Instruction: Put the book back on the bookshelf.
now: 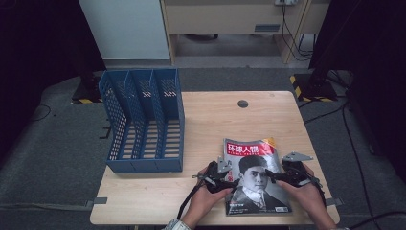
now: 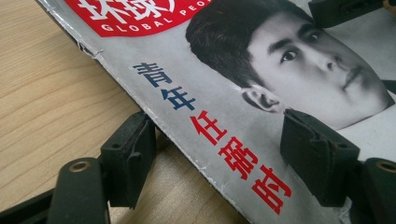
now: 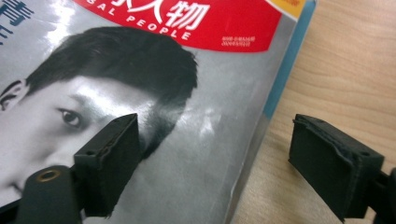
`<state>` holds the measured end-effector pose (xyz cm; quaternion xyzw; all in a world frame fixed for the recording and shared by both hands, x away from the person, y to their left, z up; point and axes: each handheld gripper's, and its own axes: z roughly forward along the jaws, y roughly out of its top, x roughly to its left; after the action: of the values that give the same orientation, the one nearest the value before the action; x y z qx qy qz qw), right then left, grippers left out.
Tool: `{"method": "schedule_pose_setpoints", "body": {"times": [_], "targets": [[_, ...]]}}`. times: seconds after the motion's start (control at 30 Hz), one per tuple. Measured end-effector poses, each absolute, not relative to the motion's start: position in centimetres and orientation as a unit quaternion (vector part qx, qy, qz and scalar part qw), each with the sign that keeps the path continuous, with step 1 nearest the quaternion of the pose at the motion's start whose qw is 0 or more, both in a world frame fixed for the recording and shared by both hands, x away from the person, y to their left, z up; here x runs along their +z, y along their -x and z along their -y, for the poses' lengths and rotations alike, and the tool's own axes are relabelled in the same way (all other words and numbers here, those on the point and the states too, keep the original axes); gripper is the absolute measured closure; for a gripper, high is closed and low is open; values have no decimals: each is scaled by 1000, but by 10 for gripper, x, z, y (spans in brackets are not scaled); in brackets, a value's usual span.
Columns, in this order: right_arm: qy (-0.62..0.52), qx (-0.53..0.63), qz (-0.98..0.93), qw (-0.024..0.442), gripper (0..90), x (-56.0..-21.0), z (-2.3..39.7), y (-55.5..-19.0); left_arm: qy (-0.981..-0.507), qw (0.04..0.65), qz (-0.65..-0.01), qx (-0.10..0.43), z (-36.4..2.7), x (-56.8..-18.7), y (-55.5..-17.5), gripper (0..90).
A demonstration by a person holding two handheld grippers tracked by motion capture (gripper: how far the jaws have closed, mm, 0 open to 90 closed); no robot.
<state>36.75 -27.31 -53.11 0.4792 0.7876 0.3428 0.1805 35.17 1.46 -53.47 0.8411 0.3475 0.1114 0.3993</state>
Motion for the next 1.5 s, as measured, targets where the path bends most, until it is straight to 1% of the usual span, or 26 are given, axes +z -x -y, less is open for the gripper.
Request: {"method": "schedule_pose_setpoints", "body": {"times": [0.1,0.13,0.2,0.27,0.3,0.43,0.53,0.57,0.6,0.7,0.97,1.27,1.3,1.5], "targets": [[-484,345,-788,163,107,-533,274,-369,-839,401,-351,114,-16,-534,-352,299],[-482,346,-790,158,112,-533,273,-369,-837,403,-353,114,-16,-535,-353,320],[-479,347,-790,161,146,-532,273,-369,-835,405,-356,112,-17,-534,-354,351],[-474,350,-792,162,219,-531,274,-368,-833,406,-358,112,-18,-534,-354,372],[-474,349,-793,157,231,-531,274,-368,-833,407,-358,112,-18,-534,-354,380],[-475,352,-790,162,262,-531,274,-366,-831,412,-359,105,-19,-534,-356,432],[-475,354,-789,163,268,-531,274,-365,-828,418,-361,96,-20,-535,-358,491],[-475,353,-789,165,270,-531,274,-365,-827,421,-362,90,-21,-535,-359,491],[-477,353,-787,167,278,-531,273,-364,-824,427,-364,81,-22,-535,-361,529],[-476,353,-788,167,299,-531,273,-365,-826,429,-360,73,-22,-534,-364,567],[-478,355,-786,165,335,-531,271,-366,-835,422,-346,69,-22,-525,-372,621],[-472,365,-785,166,387,-532,268,-365,-846,413,-332,64,-19,-518,-381,636],[-472,367,-784,165,406,-532,267,-365,-847,411,-330,63,-18,-516,-383,640],[-473,369,-783,166,446,-532,263,-366,-852,405,-325,71,-17,-511,-389,665]]}}
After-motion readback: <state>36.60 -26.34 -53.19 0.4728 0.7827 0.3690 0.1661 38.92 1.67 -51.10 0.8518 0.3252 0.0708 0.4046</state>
